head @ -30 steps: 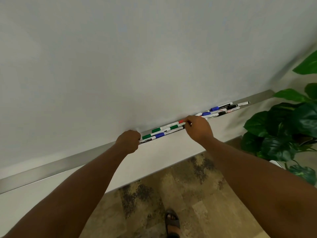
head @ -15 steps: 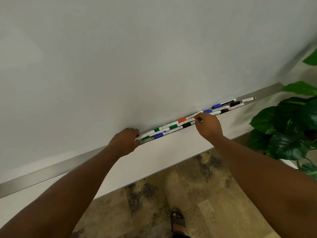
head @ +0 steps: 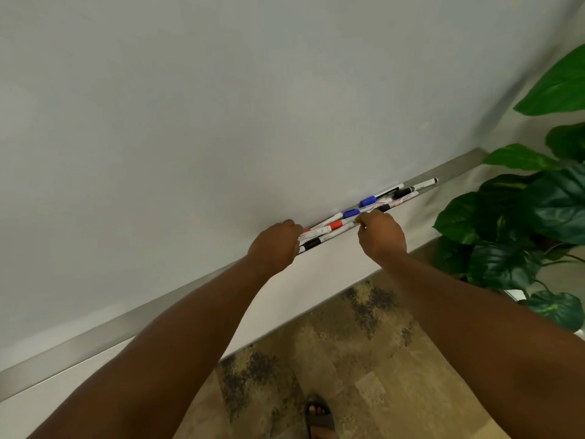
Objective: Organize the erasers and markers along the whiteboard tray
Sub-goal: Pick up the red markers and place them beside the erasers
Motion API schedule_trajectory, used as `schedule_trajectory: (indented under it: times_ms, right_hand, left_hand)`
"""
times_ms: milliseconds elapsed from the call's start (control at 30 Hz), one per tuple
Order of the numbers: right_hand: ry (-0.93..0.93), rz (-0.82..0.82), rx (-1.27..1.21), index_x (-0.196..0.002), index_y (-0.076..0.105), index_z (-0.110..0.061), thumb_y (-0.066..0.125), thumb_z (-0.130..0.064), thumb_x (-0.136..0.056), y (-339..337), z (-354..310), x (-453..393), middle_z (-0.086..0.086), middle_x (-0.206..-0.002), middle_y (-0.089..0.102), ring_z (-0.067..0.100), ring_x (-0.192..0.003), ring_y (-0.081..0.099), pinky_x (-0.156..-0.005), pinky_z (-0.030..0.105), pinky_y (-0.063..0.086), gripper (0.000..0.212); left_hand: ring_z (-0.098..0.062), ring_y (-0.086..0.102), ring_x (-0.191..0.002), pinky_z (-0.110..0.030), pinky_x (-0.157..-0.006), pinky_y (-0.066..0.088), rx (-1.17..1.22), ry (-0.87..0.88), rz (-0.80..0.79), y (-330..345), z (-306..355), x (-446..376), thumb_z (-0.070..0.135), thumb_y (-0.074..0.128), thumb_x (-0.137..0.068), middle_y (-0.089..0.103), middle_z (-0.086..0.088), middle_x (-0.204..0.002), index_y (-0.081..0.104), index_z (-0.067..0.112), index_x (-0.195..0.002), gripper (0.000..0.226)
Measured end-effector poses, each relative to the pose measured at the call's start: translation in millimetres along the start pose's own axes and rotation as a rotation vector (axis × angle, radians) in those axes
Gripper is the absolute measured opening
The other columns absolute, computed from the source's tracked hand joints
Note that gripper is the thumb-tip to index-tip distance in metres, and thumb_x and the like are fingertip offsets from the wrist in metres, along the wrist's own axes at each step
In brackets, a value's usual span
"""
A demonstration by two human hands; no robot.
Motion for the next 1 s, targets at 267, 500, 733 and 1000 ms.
schedule_trajectory:
  times_ms: [267,500,733,1000]
  right_hand:
    - [-0.153,-0.111,0.21,-0.121,0.059,-0.02,0.056,-0.007,-0.085,21,0,-26,0.005,-0.121,0.058,0.028,-0.108,0.052,-0.084,0.041,0.051,0.039]
    - [-0.31,-0.113,0.337,-0.118,0.06,-0.016,0.053,-0.007,-0.084,31,-9,-38,0.005,-0.116,0.058,0.03,-0.112,0.05,-0.091,0.043,0.043,0.036]
    - [-0.511,-0.124,0.447,-0.109,0.063,-0.014,0.053,-0.004,-0.085,29,-17,-48,0.006,-0.102,0.058,0.028,-0.096,0.052,-0.08,0.039,0.042,0.028]
    - [-0.637,-0.125,0.504,-0.106,0.063,-0.015,0.058,-0.004,-0.083,27,-24,-52,0.006,-0.1,0.062,0.029,-0.096,0.054,-0.078,0.04,0.043,0.026]
  left_hand:
    - [-0.032,0.061,-0.089,-0.037,-0.068,0.045,-0.004,-0.13,-0.033,16,11,-39,0.014,0.052,-0.089,0.064,-0.012,-0.101,0.055,0.011,-0.104,0.015]
    - [-0.03,0.062,-0.09,-0.037,-0.07,0.047,-0.094,-0.159,-0.074,26,20,-50,0.012,0.057,-0.088,0.065,-0.011,-0.101,0.054,0.011,-0.108,0.02]
    - [-0.028,0.064,-0.09,-0.034,-0.071,0.048,-0.228,-0.14,-0.102,24,25,-64,0.007,0.062,-0.083,0.066,-0.008,-0.1,0.056,0.012,-0.103,0.021]
    - [-0.027,0.064,-0.095,-0.033,-0.074,0.049,-0.234,-0.127,-0.184,26,30,-73,0.009,0.069,-0.081,0.065,-0.009,-0.106,0.061,0.011,-0.108,0.028]
Point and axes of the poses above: each hand's wrist, its own x-axis away from the middle knuckle, its own y-axis out of the palm, z = x × y, the point moved 10 cm from there along -x, towards the middle knuckle
